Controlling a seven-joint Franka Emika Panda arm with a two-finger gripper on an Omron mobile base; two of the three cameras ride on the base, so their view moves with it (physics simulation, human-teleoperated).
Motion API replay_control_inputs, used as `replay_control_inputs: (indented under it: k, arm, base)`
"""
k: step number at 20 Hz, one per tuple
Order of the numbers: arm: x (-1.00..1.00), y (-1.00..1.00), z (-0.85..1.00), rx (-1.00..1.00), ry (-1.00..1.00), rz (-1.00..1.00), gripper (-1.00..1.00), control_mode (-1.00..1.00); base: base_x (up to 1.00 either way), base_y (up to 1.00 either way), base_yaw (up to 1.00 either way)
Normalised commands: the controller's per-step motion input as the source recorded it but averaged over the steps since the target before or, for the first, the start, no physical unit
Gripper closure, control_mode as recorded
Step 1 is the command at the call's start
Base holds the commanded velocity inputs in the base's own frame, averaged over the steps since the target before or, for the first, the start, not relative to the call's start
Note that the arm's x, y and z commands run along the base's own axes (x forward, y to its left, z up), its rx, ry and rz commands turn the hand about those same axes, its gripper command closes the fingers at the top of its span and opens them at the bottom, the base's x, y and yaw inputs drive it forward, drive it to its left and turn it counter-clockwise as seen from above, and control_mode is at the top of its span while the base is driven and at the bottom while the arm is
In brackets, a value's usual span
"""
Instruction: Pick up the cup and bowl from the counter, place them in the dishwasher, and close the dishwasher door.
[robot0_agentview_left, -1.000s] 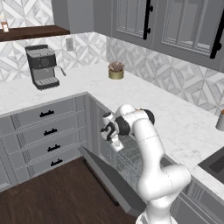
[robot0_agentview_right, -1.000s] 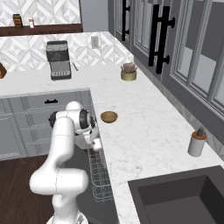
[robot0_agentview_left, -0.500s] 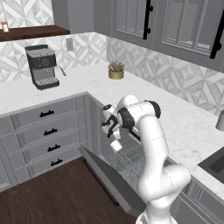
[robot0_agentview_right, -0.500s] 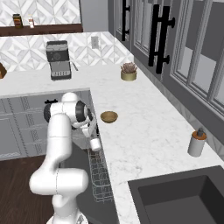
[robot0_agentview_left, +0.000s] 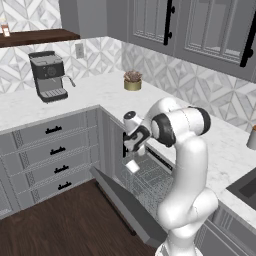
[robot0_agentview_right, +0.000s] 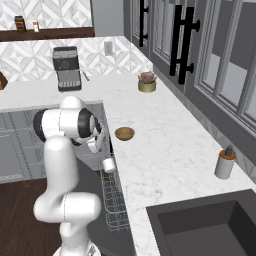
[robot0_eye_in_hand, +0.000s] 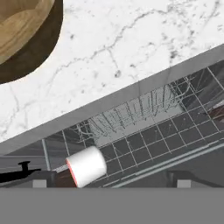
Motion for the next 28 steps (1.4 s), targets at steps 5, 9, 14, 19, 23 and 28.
replay_control_inputs:
  k: [5,9,14,19,23,28]
  arm:
    - [-0.37,0.07,0.74,0.0,-0.14,-0.12,-1.0,-1.0]
    - [-0.11,0.01,0.65,0.0,-0.15,-0.2,-1.0,-1.0]
    - [0.35,0.01,0.07,0.0,-0.03,-0.27,-1.0,-1.0]
    - [0.37,0.04,-0.18,0.0,0.0,-0.24,-1.0,-1.0]
    - [0.08,0.01,-0.29,0.0,0.0,-0.2,-1.0,-1.0]
    - [0.0,0.0,-0.51,0.02,0.0,-0.18,-1.0,-1.0]
  base:
    - [0.0,0.0,0.0]
    - [0.0,0.0,0.0]
    - [0.0,0.0,0.0]
    - [0.0,0.0,0.0]
    - [0.0,0.0,0.0]
    - [0.0,0.0,0.0]
